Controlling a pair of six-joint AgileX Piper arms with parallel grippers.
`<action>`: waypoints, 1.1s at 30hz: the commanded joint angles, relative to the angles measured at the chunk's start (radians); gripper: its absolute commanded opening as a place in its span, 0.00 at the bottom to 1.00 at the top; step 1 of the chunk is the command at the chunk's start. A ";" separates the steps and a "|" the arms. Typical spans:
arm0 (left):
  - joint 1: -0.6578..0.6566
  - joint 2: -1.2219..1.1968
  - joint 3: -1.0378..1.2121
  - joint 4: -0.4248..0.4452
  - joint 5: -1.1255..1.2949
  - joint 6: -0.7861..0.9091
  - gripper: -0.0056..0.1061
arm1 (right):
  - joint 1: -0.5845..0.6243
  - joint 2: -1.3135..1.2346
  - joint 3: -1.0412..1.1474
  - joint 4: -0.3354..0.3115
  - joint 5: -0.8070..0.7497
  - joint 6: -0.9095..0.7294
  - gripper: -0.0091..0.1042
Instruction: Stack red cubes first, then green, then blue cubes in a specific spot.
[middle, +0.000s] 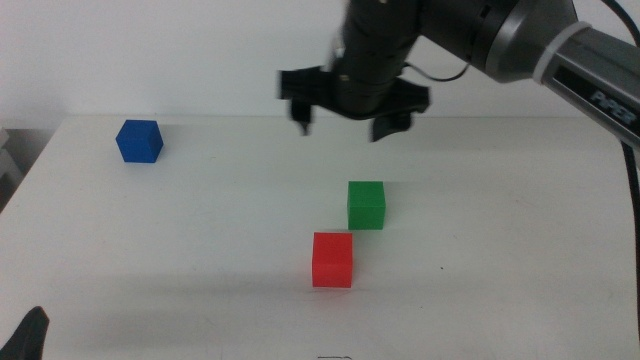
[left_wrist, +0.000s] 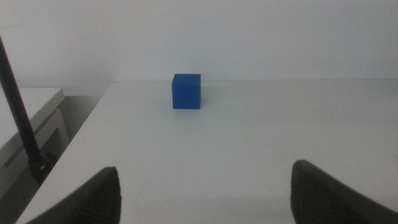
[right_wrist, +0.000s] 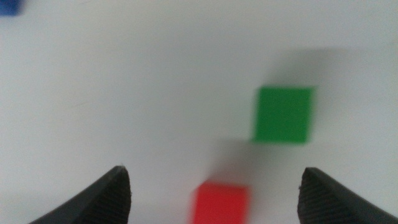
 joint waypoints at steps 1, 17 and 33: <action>-0.003 -0.017 -0.004 -0.004 -0.077 -0.011 0.89 | -0.057 -0.010 -0.035 -0.061 0.034 -0.076 0.91; -0.003 -0.017 -0.004 -0.004 -0.077 -0.011 0.89 | -0.160 0.286 -0.210 -0.044 -0.023 -0.247 0.91; -0.003 -0.017 -0.004 -0.004 -0.077 -0.011 0.89 | -0.161 0.352 -0.207 0.018 0.014 -0.279 0.73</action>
